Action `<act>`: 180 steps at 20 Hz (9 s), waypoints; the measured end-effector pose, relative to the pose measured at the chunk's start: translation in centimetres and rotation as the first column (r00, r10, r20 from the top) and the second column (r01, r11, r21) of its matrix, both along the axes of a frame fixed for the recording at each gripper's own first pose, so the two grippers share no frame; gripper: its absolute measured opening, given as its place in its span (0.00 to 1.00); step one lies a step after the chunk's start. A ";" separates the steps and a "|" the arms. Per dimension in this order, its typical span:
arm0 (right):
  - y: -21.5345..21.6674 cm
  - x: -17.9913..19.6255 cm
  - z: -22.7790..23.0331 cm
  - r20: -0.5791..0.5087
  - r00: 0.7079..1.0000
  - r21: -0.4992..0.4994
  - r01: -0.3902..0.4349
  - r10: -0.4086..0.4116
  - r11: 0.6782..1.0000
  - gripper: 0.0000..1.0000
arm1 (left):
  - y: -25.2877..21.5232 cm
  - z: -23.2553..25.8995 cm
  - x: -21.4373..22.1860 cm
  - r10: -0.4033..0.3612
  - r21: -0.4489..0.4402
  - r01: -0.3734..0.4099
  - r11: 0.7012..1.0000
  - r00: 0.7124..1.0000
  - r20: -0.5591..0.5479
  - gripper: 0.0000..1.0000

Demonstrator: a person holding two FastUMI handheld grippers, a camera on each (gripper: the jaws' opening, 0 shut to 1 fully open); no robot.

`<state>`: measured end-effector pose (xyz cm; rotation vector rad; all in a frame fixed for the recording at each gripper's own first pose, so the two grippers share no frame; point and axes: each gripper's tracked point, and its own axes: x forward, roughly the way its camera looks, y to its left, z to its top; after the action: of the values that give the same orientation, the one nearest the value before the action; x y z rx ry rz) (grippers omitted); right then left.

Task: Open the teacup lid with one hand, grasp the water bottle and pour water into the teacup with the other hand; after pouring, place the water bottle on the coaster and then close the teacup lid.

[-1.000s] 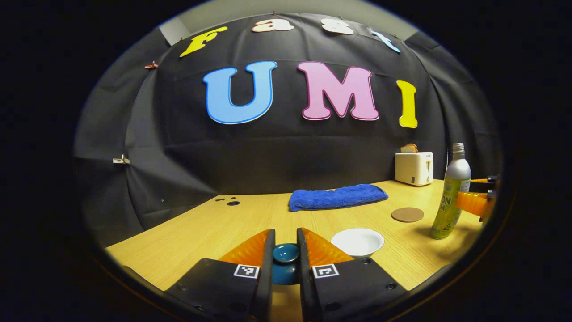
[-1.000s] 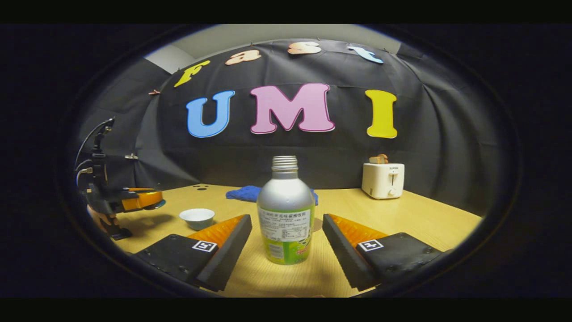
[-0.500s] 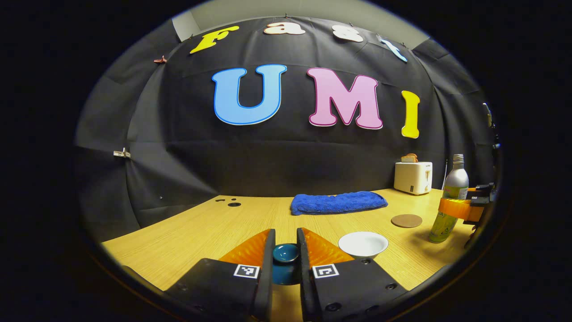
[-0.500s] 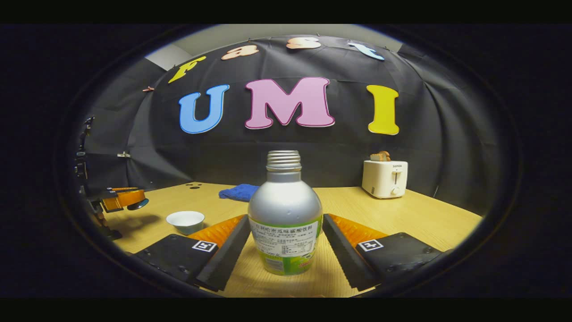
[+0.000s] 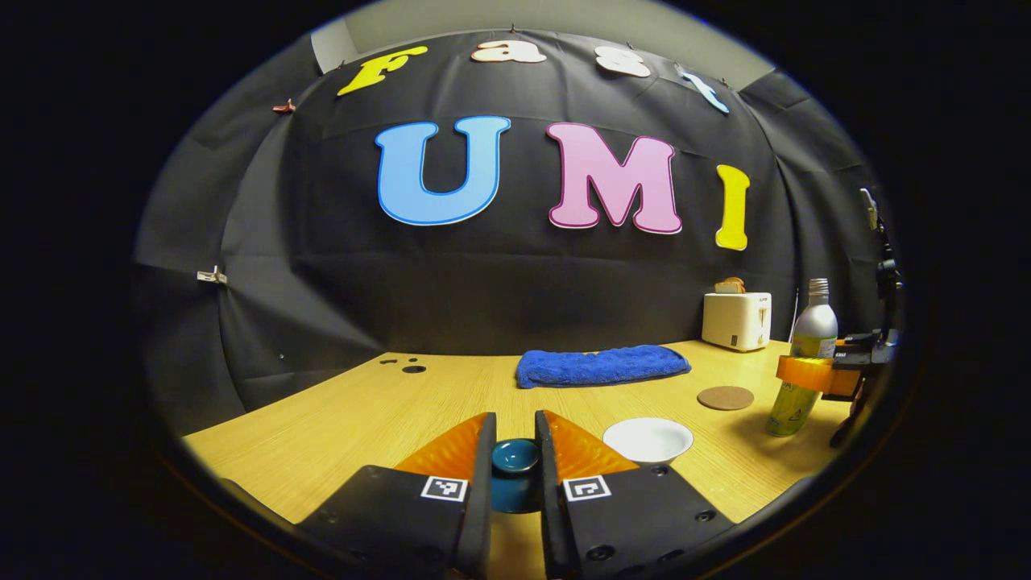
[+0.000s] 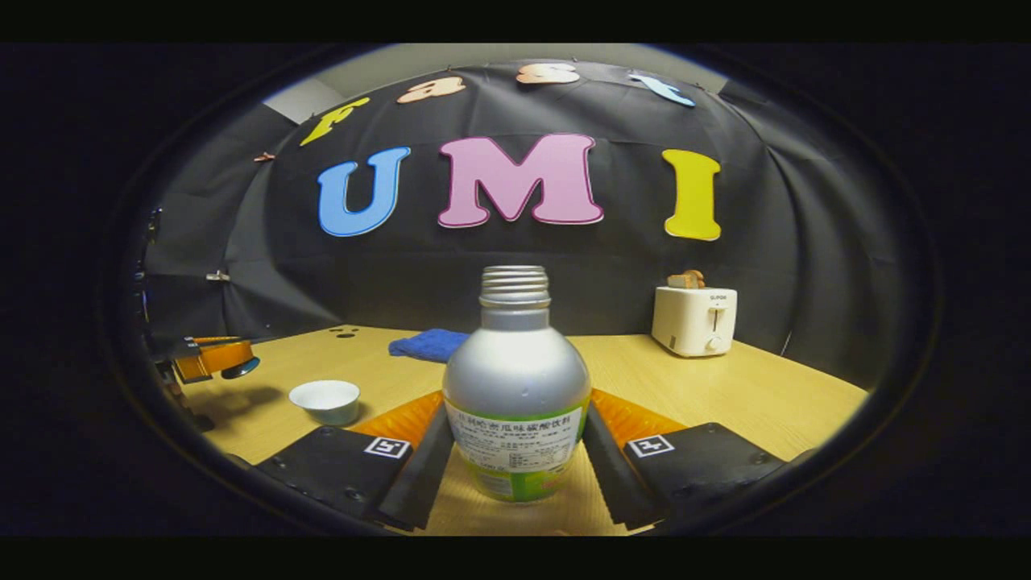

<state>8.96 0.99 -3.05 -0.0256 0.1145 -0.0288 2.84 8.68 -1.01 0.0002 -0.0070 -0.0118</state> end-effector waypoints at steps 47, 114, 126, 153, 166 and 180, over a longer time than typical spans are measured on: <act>10.1 8.4 -1.3 -0.185 0.908 -0.982 -0.186 0.377 -0.033 0.78 | 10.2 -0.2 0.6 0.120 -0.002 -0.120 0.993 0.993 -0.008 0.29; 13.3 9.9 2.3 -0.171 0.851 -0.804 0.171 0.497 -0.569 0.77 | 9.5 -0.2 0.7 0.076 -0.001 -0.076 0.997 0.997 -0.008 0.29; 14.1 9.3 3.8 -0.151 0.844 -0.803 0.199 0.514 -0.562 0.77 | 9.5 -0.2 0.7 0.076 -0.001 -0.076 0.997 0.997 -0.008 0.30; 13.3 8.7 3.3 -0.144 0.861 -0.863 0.132 0.488 -0.488 0.77 | 9.4 -0.1 0.7 0.078 -0.001 -0.079 0.997 0.997 -0.008 0.29; 6.5 7.2 4.7 -0.099 0.958 -0.945 -0.175 0.268 0.275 0.77 | 9.7 -0.2 0.6 0.090 0.000 -0.090 0.996 0.996 -0.008 0.29; 0.4 3.8 7.2 -0.108 0.965 -0.371 -0.261 0.238 0.891 0.78 | 9.8 -0.1 0.5 0.099 -0.001 -0.099 0.995 0.995 -0.008 0.29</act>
<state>12.76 1.42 4.16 -0.4345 0.1637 0.2089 3.34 18.49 -1.12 -0.0005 0.0014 0.0869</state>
